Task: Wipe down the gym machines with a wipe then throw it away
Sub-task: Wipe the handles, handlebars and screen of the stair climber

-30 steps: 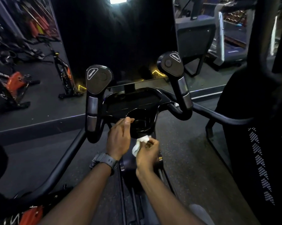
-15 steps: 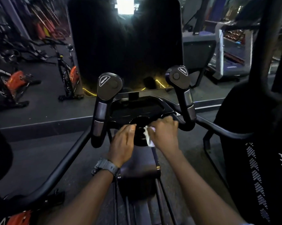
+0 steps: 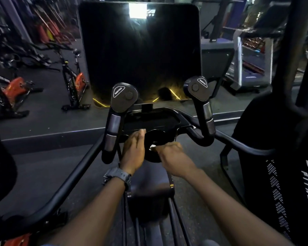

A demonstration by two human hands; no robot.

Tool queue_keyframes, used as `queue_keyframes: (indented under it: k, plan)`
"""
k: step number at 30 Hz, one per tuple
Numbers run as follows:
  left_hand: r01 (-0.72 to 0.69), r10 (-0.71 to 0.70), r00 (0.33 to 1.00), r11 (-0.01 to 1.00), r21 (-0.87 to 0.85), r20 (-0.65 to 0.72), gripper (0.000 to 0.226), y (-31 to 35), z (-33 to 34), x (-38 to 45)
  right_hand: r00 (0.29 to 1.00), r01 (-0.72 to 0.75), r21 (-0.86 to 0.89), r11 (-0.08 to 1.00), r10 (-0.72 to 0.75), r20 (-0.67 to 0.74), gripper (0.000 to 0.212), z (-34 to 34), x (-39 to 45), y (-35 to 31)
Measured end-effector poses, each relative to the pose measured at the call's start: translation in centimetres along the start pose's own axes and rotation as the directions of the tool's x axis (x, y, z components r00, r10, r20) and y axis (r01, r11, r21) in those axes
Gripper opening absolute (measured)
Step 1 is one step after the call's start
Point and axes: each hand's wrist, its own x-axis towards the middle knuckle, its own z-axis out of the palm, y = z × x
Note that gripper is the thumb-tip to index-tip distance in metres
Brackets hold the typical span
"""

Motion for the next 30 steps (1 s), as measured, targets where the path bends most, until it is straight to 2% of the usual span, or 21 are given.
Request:
queue_keyframes:
  k: [4, 8, 10, 12, 14, 16, 18, 20, 23, 25, 27, 30]
  plan:
    - [0.049, -0.055, 0.997, 0.991, -0.127, -0.044, 0.058, 0.1, 0.1, 0.3, 0.991, -0.095, 0.281, 0.955, 0.117, -0.061, 0.029, -0.1, 3.0, -1.8]
    - [0.054, -0.061, 0.997, 0.987, -0.152, -0.046, 0.057, 0.5, 0.3, 0.2, 0.955, -0.168, 0.369, 0.914, 0.243, -0.168, 0.017, -0.9, 5.8, -1.7]
    - [0.058, -0.063, 0.997, 0.991, -0.119, -0.041, 0.059, 0.6, 0.2, 0.2, 0.923, -0.265, 0.300, 0.916, 0.331, -0.195, 0.019, -2.0, 6.1, 0.2]
    - [0.071, -0.074, 0.997, 0.992, -0.105, -0.031, 0.061, 0.6, 0.1, 0.2, 0.895, -0.349, 0.149, 0.925, 0.376, -0.239, 0.019, -2.6, 5.6, 2.8]
    - [0.082, -0.084, 0.996, 0.991, -0.105, -0.019, 0.064, 0.7, 0.1, 0.1, 0.877, -0.407, 0.094, 0.908, 0.418, -0.236, 0.018, -2.9, 4.4, 4.3]
    - [0.088, -0.091, 0.996, 0.990, -0.110, -0.018, 0.069, 1.0, 0.1, 0.0, 0.910, -0.364, 0.072, 0.929, 0.371, -0.186, 0.021, -2.4, 3.8, 3.8]
    - [0.097, -0.099, 0.995, 0.988, -0.118, -0.016, 0.077, 1.4, 0.1, 0.1, 0.943, -0.320, 0.065, 0.945, 0.324, -0.075, 0.019, -1.7, 3.6, 2.2]
    - [0.112, -0.113, 0.994, 0.986, -0.122, 0.001, 0.080, 1.9, 0.0, 0.5, 0.956, -0.292, 0.111, 0.950, 0.294, -0.002, 0.018, -1.3, 3.3, 1.3]
    - [0.076, -0.075, 0.997, 0.992, -0.097, 0.012, 0.061, 3.2, -0.4, 1.3, 0.936, -0.334, 0.189, 0.923, 0.348, -0.049, 0.015, -2.0, 3.0, 2.7]
    - [0.032, -0.031, 0.999, 0.997, -0.064, 0.023, 0.053, 4.1, -0.5, 1.9, 0.895, -0.353, 0.239, 0.905, 0.401, -0.195, 0.018, -2.8, 3.1, 3.9]
    - [-0.021, 0.022, 0.999, 1.000, -0.020, 0.023, 0.051, 5.0, -0.4, 2.6, 0.803, -0.302, 0.482, 0.823, 0.492, -0.337, 0.029, -4.0, 3.8, 3.9]
    - [-0.090, 0.090, 0.996, 0.994, 0.059, 0.008, 0.053, 6.3, -0.1, 3.4, 0.641, -0.233, 0.765, 0.600, 0.687, -0.343, 0.027, -5.6, 6.8, 2.8]
